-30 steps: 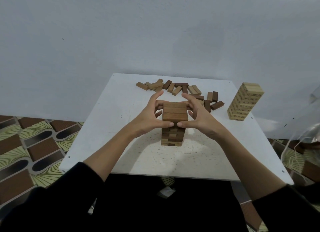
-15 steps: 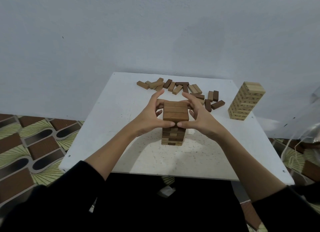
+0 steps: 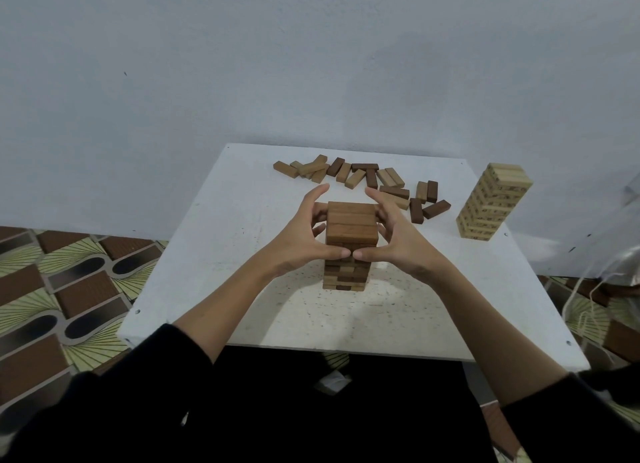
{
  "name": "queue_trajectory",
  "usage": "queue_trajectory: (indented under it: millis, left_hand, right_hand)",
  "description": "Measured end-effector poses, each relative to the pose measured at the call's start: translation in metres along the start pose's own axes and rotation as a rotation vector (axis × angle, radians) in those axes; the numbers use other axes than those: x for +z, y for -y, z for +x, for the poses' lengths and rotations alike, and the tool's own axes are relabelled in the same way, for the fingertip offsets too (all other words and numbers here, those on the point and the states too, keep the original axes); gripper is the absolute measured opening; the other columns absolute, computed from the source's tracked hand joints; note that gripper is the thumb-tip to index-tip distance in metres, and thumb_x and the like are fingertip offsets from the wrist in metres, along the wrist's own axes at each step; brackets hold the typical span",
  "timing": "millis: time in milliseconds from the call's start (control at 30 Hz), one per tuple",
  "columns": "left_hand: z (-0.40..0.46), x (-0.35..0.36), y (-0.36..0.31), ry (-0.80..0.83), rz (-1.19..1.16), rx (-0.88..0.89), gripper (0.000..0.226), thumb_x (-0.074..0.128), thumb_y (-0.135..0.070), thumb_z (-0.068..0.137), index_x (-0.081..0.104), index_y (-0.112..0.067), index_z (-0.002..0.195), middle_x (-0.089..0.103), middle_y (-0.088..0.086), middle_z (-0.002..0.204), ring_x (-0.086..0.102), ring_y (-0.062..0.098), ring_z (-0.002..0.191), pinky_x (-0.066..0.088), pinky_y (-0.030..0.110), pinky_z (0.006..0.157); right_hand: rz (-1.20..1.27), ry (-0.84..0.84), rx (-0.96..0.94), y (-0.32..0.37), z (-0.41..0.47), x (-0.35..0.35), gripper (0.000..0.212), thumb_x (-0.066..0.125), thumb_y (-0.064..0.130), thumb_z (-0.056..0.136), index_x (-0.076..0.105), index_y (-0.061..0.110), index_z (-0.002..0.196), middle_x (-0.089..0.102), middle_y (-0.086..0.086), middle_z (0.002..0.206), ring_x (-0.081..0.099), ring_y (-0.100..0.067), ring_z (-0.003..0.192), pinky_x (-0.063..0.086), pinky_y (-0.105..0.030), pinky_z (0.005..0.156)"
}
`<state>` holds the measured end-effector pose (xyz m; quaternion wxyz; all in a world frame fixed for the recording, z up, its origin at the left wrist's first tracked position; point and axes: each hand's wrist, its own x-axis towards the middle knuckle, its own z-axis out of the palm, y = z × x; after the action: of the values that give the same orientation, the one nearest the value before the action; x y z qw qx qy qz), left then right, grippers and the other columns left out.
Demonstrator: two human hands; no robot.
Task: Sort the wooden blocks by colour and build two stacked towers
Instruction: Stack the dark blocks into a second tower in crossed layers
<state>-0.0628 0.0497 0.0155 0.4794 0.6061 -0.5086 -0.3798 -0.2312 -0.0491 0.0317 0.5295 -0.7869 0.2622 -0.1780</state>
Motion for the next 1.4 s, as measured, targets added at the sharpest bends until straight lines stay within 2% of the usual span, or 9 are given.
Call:
queue_trajectory:
  millis: [567,667,767,833,900,967,1067,1233,1400]
  left_hand:
    - [0.001,0.001,0.001,-0.009,-0.013,-0.031,0.111,0.084,-0.005,0.067,0.012,-0.026,0.149,0.048,-0.010,0.124,0.046,0.002,0.119,0.032,0.037,0.114]
    - [-0.003,-0.002,0.001,0.012,-0.039,-0.037,0.126,0.089,-0.045,0.051,0.010,-0.030,0.148,0.036,-0.007,0.144,0.034,0.007,0.134,0.027,0.034,0.115]
    - [-0.005,0.000,-0.006,-0.051,-0.095,-0.056,0.122,0.054,-0.088,0.055,0.010,-0.025,0.150,0.023,-0.011,0.154,0.022,0.003,0.140,0.021,0.023,0.115]
    - [-0.004,0.008,-0.012,-0.115,-0.097,-0.057,0.107,0.017,-0.088,0.074,0.012,-0.015,0.152,0.017,-0.006,0.157,0.015,0.008,0.143,0.017,0.007,0.107]
    - [-0.001,0.015,-0.009,-0.178,-0.225,-0.088,0.086,-0.001,-0.067,0.091,0.015,-0.008,0.151,0.013,0.005,0.159,0.010,0.019,0.146,0.013,0.021,0.115]
    - [0.002,0.020,-0.004,-0.173,-0.332,-0.152,0.088,0.006,-0.072,0.089,0.014,-0.011,0.151,0.013,0.008,0.159,0.010,0.023,0.147,0.006,0.042,0.120]
    - [0.000,0.025,-0.002,-0.121,-0.416,-0.199,0.088,0.013,-0.079,0.083,0.012,-0.025,0.153,0.017,-0.011,0.158,0.013,0.008,0.145,0.003,0.036,0.120]
    - [0.001,0.032,0.005,-0.116,-0.400,-0.155,0.093,0.009,-0.083,0.079,0.016,-0.024,0.151,0.028,-0.001,0.155,0.024,0.014,0.143,0.015,0.038,0.120]
    - [-0.002,0.035,-0.001,-0.095,-0.364,-0.097,0.083,0.009,-0.073,0.077,0.040,-0.026,0.139,0.054,-0.002,0.136,0.049,0.007,0.125,0.037,0.021,0.099]
  right_hand:
    - [0.050,-0.009,0.052,0.003,0.001,0.003,0.100,0.080,0.005,0.069,0.019,0.031,0.143,0.036,-0.005,0.143,0.033,-0.019,0.135,0.018,-0.047,0.117]
    - [0.052,0.016,0.039,0.006,-0.003,0.001,0.112,0.085,0.023,0.060,0.013,0.033,0.145,0.031,0.002,0.147,0.027,-0.011,0.137,0.014,-0.039,0.118]
    - [0.103,-0.059,0.036,0.012,-0.004,0.002,0.092,0.068,0.049,0.077,0.012,0.031,0.148,0.022,0.007,0.154,0.022,-0.004,0.137,0.016,-0.032,0.114]
    - [0.199,-0.167,0.094,0.014,-0.003,0.011,0.081,0.041,0.069,0.082,0.015,0.030,0.149,0.020,0.008,0.156,0.018,-0.010,0.142,0.012,-0.039,0.117]
    - [0.377,-0.244,0.163,0.015,-0.001,0.022,0.095,0.026,0.080,0.070,0.021,0.027,0.149,0.023,0.008,0.155,0.018,-0.015,0.143,0.010,-0.044,0.119]
    - [0.414,-0.275,0.187,0.015,0.000,0.033,0.103,0.021,0.090,0.062,0.034,0.023,0.139,0.036,0.006,0.144,0.029,-0.017,0.136,0.013,-0.045,0.118]
    - [0.431,-0.305,0.212,0.014,-0.002,0.042,0.113,0.023,0.099,0.052,0.042,0.022,0.132,0.042,0.005,0.140,0.037,-0.017,0.131,0.020,-0.047,0.116]
    - [0.474,-0.304,0.140,0.012,-0.002,0.044,0.068,0.009,0.068,0.083,0.050,0.028,0.121,0.059,-0.001,0.125,0.053,-0.013,0.117,0.034,-0.035,0.109]
    - [0.509,-0.301,0.201,0.010,0.001,0.046,0.091,0.017,0.077,0.071,0.036,0.024,0.142,0.053,-0.003,0.135,0.048,-0.020,0.126,0.031,-0.045,0.112]
